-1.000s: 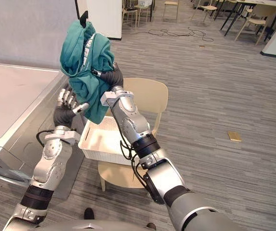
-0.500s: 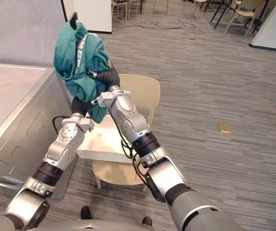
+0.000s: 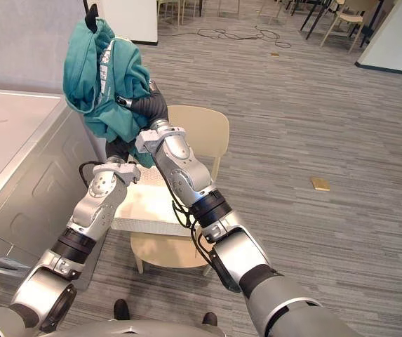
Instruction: Pick up the laundry basket with both hands and put the clothes into the washing machine.
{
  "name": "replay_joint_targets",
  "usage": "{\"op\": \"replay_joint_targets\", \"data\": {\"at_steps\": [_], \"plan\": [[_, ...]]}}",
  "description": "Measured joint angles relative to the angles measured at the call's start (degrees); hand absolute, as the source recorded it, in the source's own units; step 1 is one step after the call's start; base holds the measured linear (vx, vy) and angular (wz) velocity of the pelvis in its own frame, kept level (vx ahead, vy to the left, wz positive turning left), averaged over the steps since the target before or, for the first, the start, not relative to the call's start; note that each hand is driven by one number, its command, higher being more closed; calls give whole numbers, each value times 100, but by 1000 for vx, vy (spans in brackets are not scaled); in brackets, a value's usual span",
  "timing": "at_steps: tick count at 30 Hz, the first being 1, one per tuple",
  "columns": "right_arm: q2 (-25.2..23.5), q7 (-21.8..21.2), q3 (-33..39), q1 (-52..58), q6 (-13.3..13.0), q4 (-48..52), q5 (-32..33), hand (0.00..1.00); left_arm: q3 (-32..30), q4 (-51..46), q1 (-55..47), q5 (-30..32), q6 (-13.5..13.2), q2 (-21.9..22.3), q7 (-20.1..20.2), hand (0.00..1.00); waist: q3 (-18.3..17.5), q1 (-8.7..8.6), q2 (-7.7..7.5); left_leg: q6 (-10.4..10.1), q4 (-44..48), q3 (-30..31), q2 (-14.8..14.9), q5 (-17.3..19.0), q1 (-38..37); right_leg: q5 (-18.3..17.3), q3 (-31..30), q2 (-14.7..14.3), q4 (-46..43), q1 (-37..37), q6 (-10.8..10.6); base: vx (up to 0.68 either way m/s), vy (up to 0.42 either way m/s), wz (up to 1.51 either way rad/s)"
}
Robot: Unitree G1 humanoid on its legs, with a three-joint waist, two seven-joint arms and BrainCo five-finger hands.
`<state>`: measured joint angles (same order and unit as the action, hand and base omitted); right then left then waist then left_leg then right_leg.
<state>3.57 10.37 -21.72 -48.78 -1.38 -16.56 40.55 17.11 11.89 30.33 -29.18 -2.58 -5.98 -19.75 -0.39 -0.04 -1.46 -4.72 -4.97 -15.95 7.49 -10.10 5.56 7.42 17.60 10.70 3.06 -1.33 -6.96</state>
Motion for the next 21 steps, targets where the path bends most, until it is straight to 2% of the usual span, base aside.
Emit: {"op": "replay_joint_targets", "data": {"at_steps": [5, 11, 16, 17, 21], "plan": [[-73, 1, 18, 149, -137, 3, -10, 100, 4, -11, -2, 0, 1, 31, -7, 100, 2, -4, -2, 0, 0, 1, 0, 0, 0, -1, 0, 0, 0, 2, 0, 0, 0, 0], [-217, -55, 126, 557, -341, 337, -46, 100, -23, -479, -329, 20, 4, 71, -80, 100, 22, -50, 6, 2, -1, 2, -16, -2, -72, -138, 29, 19, -156, 6, -13, -1, 0, 1], [-293, -153, 191, 898, -341, 410, -45, 100, -121, -689, -618, 21, 4, 206, -107, 100, 22, -66, 6, 2, -2, 5, -18, -4, -77, -207, 27, 31, -237, -28, 34, -1, 1, 1], [-316, -168, 195, 992, -344, 453, -44, 0, -122, -723, -678, 21, 4, 218, -108, 100, 22, -65, 7, 1, -2, 1, -16, -5, -76, -212, 22, 32, -252, -40, 36, 0, 0, 0], [-340, -348, 178, 1485, -340, 741, -35, 0, -358, -1085, -958, 25, 5, 335, -124, 100, 22, -84, 7, 1, -1, -16, -16, -6, -81, -214, 6, 35, -267, -56, 36, 0, 0, 0]]}}
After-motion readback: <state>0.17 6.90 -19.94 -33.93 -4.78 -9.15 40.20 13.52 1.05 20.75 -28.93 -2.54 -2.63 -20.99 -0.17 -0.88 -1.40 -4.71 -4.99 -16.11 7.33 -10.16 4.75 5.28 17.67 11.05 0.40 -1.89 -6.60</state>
